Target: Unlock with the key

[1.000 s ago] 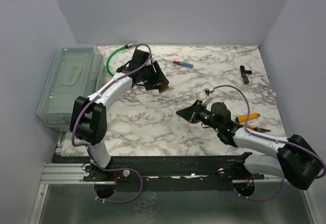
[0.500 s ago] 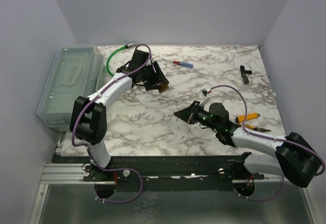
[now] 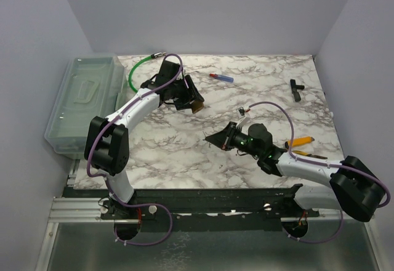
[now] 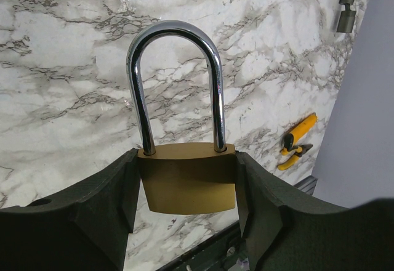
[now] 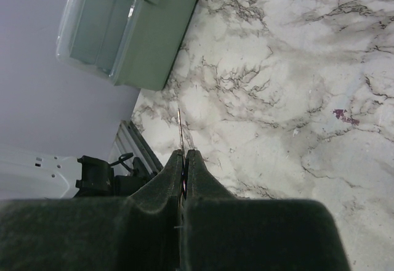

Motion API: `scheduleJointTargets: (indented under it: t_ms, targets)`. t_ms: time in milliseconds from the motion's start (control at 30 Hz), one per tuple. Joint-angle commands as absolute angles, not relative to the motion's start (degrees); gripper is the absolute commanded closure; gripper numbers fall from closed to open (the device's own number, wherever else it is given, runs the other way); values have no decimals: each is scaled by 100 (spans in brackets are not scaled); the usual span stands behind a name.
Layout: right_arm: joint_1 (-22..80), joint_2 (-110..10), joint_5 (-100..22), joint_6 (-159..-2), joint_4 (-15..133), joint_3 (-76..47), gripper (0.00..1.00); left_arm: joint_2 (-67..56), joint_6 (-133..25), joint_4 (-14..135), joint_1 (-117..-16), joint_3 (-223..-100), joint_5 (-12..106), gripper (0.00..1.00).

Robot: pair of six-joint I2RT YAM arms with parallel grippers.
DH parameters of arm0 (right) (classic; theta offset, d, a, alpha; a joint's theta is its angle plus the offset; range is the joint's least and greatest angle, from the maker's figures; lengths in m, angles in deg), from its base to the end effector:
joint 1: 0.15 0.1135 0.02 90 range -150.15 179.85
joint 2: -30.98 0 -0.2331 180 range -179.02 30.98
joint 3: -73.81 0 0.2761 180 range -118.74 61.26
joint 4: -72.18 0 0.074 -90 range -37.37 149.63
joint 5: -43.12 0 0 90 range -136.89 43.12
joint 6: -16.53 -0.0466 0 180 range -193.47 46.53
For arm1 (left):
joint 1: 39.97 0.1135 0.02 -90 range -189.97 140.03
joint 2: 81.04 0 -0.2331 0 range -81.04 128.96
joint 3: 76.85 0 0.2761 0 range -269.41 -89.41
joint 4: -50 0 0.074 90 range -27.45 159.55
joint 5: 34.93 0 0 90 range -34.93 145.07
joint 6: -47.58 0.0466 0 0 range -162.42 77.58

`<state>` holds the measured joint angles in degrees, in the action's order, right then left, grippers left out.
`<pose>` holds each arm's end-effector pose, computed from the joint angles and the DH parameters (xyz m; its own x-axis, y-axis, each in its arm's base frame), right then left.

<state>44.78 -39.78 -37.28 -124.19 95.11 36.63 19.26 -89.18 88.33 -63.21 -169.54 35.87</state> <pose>0.2006 0.2111 0.1587 -0.7117 0.3681 -0.5983 -0.4131 0.4697 0.7802 0.3775 -0.1788 0.2215 -0.8769 -0.3722 -0.3042 -0.0818 0.7392 -0.6685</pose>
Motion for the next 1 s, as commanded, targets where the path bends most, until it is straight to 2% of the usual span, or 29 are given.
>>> scheduleJointTargets:
  t_ms: [0,400,967]
  targets:
    - [4554,-4070,-3843,-12295,9687,3459,99,1758,-9014,8501,-6273,-16957,3293,100]
    - [4582,-4441,-4045,-12375,9685,3193,99,1719,-9054,8454,-6273,-16921,3251,100]
    - [4582,-5371,-5038,-12338,9184,2250,99,1681,-9162,8365,-6273,-16860,3116,100]
